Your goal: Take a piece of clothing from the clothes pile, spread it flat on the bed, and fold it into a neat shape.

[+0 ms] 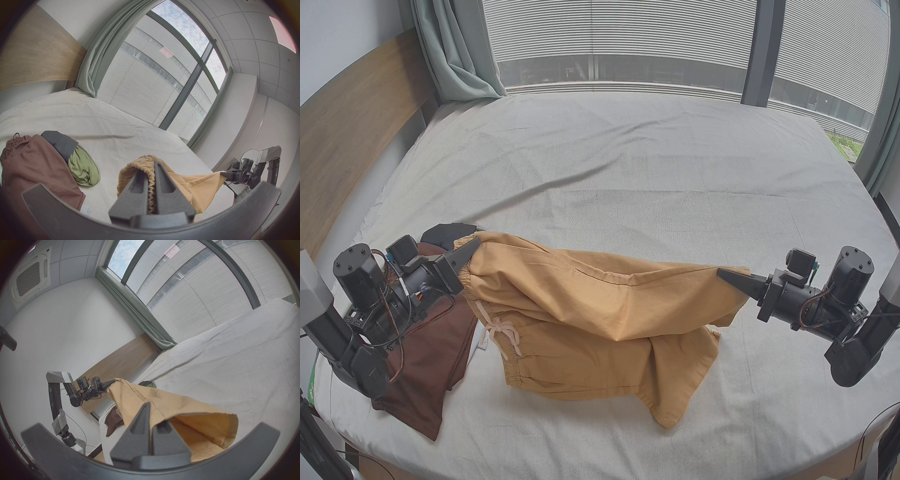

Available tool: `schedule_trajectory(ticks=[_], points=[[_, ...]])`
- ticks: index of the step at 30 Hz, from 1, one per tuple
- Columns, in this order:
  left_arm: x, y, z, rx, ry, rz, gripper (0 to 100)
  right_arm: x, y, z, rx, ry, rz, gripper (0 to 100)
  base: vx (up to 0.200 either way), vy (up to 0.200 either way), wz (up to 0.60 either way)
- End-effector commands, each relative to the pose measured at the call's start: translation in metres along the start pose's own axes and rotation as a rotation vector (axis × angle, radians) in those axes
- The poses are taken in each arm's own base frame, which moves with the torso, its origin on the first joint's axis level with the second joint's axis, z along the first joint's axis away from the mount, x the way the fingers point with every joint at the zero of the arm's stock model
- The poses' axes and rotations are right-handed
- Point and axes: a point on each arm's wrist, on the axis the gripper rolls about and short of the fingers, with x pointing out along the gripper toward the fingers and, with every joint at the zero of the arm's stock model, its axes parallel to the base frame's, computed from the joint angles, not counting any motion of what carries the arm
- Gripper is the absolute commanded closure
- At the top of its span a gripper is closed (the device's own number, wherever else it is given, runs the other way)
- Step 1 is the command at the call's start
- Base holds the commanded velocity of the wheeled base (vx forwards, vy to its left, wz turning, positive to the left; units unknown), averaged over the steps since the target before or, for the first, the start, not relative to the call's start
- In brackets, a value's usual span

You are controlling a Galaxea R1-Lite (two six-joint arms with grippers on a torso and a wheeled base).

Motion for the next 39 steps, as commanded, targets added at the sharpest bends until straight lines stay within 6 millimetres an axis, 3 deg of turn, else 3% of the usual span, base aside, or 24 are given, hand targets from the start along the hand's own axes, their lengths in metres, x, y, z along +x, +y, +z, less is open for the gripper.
schedule_trajectory(ticks=[1,21,39], points=[[0.000,-0.001,0.002,0.005,-0.009,-0.006,100,-0.002,0.007,0.012,-0.032,-0.036,0.017,100,0.000,0.000,0.00],[-0.004,-0.007,0.012,0.022,-0.033,-0.035,100,-0.008,0.018,0.039,-0.075,-0.121,0.037,100,0.000,0.000,0.00],[-0.003,-0.001,0.016,0.063,-0.049,-0.018,100,-0.012,0.010,0.048,-0.093,-0.152,0.011,100,0.000,0.000,0.00]])
